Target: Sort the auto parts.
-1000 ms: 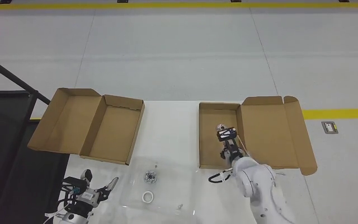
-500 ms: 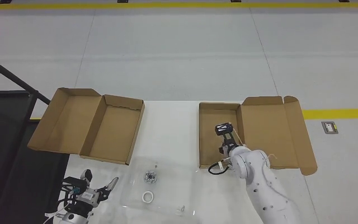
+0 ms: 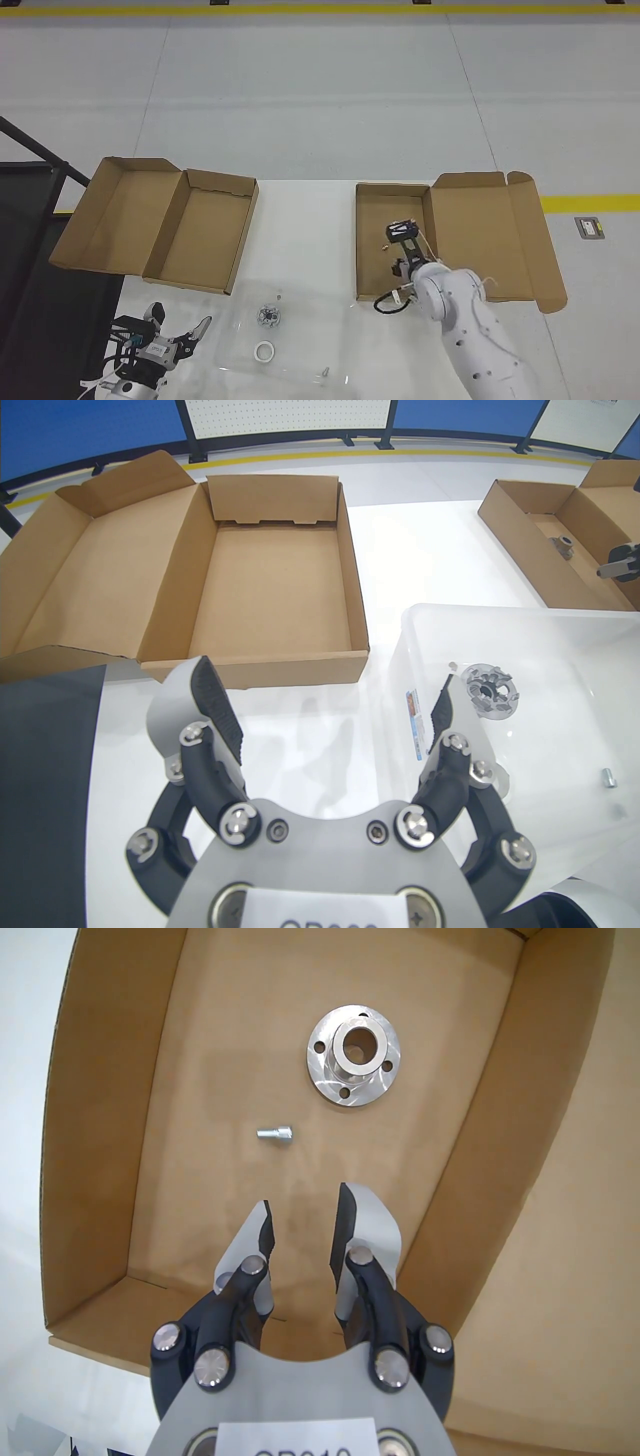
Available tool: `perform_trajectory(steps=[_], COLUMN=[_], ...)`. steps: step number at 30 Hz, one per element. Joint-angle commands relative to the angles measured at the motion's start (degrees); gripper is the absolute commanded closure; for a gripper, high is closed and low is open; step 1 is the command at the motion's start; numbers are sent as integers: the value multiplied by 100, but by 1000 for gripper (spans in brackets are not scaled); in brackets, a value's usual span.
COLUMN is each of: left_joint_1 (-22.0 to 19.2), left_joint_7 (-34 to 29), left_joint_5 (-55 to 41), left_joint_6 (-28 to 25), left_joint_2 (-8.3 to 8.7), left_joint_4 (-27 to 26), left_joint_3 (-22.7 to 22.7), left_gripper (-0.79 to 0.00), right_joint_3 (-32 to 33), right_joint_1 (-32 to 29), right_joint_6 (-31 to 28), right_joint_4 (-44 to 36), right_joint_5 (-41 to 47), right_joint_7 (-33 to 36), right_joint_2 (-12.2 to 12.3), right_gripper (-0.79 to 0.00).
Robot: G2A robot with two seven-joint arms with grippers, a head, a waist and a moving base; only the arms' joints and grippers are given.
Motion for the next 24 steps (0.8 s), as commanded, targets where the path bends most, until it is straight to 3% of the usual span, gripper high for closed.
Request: perform_trajectory(steps=[1,7,9,13,16,18,24], left_joint_1=[0,0,0,0,0,0,0], left_joint_7=[0,0,0,0,0,0,0], left_joint_5=[0,0,0,0,0,0,0], left_joint_6=[0,0,0,0,0,0,0], left_joint_2=[0,0,0,0,0,0,0], left_joint_4=[0,0,0,0,0,0,0], left_joint_3=[0,0,0,0,0,0,0], left_gripper=[-785,-785,-785,-785,-785,-785,-785], right_joint_3=[-39,-257,-407,-738,-1032,-1267,-1982], right_joint_1=[-165,-706,-870,-1074,-1051,-973,-805], right_joint_6=[-151,-802,-1193,-2256,-3073,-3379,-4063], right_joint_4=[-357,-1568,-1962,-2474,-2543,-2522,-2451], right_joint_5=[32,-210,-285,-375,-338,-364,7], right_joint_7=[-107,-142,-160,-262,-3,331,1315], right_joint_2=[7,61,81,130,154,149,98], right_gripper=[-299,-311,-314,-391,-597,-785,-785])
